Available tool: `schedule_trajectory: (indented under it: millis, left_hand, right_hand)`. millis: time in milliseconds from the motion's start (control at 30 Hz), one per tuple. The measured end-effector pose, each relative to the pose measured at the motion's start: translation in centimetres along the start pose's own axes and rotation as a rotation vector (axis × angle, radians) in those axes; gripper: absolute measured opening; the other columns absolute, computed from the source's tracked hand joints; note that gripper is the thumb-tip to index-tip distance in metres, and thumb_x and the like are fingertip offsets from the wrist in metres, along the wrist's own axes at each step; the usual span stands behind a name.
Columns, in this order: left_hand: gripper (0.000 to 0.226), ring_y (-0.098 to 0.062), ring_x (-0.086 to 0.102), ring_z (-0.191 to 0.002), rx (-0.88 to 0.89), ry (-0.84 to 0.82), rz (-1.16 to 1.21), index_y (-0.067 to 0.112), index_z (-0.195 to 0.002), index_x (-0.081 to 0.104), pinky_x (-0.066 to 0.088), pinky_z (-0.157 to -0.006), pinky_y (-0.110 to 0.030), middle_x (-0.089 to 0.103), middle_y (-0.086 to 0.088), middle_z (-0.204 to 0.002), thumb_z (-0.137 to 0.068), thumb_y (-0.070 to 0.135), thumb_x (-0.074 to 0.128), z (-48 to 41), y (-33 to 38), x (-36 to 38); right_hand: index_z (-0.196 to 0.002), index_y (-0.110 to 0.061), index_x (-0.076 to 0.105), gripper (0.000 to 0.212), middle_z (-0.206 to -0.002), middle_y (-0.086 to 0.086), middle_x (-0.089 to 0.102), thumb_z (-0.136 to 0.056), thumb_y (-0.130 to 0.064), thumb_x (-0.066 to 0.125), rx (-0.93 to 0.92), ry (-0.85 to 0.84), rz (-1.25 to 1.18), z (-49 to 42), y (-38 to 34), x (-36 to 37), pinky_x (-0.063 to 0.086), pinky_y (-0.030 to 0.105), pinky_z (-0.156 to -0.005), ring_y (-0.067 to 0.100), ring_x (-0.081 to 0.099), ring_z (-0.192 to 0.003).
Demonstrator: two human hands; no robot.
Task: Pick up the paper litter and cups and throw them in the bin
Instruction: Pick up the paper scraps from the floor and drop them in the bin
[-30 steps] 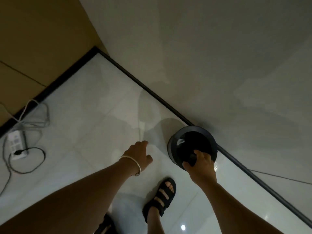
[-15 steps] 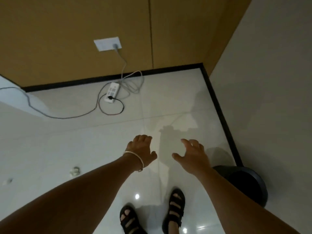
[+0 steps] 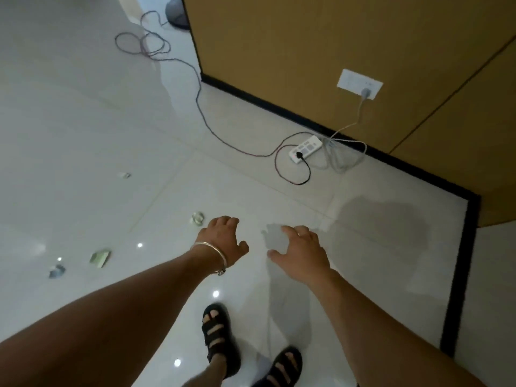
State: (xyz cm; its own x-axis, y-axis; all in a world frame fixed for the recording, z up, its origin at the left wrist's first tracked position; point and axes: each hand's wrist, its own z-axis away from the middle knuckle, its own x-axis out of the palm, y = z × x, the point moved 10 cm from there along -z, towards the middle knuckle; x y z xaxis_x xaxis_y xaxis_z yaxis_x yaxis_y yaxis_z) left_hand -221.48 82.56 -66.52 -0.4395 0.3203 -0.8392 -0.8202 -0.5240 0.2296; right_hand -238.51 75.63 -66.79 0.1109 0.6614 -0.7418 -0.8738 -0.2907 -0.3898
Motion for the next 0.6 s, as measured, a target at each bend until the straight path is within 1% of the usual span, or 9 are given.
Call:
schedule_trajectory:
  millis: [133,233,367,500,600]
  left_hand:
    - [0.067,-0.021,0.03,-0.136,-0.159,-0.018,0.074,0.02,-0.143,0.033,0.034,-0.106,-0.039,0.035,0.0,-0.148,-0.085,0.049,0.049,-0.2,-9.4,0.5]
    - [0.066,-0.021,0.03,-0.136,-0.247,-0.026,0.135,0.02,-0.143,0.032,0.034,-0.106,-0.038,0.035,0.0,-0.148,-0.086,0.048,0.049,-1.6,-16.1,0.5]
    - [0.065,-0.021,0.031,-0.136,-0.351,0.004,0.224,0.02,-0.142,0.033,0.035,-0.104,-0.038,0.036,0.0,-0.147,-0.085,0.047,0.05,-3.8,-24.7,0.2]
    - [0.066,-0.021,0.031,-0.135,-0.457,-0.017,0.288,0.02,-0.143,0.032,0.034,-0.103,-0.038,0.034,0.0,-0.147,-0.086,0.047,0.049,-4.9,-32.3,1.4]
    - [0.066,-0.022,0.032,-0.134,-0.537,-0.045,0.319,0.02,-0.143,0.031,0.035,-0.103,-0.039,0.034,-0.001,-0.147,-0.086,0.047,0.049,-6.0,-36.0,2.9]
  right_hand:
    - [-0.149,-0.03,0.027,0.076,-0.151,0.0,0.028,-0.085,-0.059,0.056,-0.094,-0.09,0.11,-4.1,-7.2,3.3,0.038,0.04,-0.104,0.022,0.025,-0.138]
    - [-0.149,-0.03,0.026,0.076,-0.15,0.0,0.028,-0.085,-0.059,0.056,-0.151,-0.138,0.184,-7.8,-12.9,6.1,0.038,0.041,-0.104,0.023,0.027,-0.137]
    - [-0.149,-0.029,0.025,0.076,-0.151,0.001,0.026,-0.086,-0.056,0.058,-0.215,-0.205,0.25,-13.1,-19.7,10.4,0.038,0.042,-0.105,0.024,0.026,-0.137]
    - [-0.149,-0.03,0.024,0.077,-0.151,0.0,0.025,-0.085,-0.057,0.059,-0.272,-0.281,0.314,-17.7,-24.5,14.8,0.039,0.041,-0.104,0.024,0.027,-0.137]
    - [-0.149,-0.031,0.023,0.078,-0.151,-0.001,0.024,-0.084,-0.057,0.059,-0.308,-0.318,0.341,-20.8,-26.5,17.6,0.04,0.04,-0.103,0.023,0.028,-0.136]
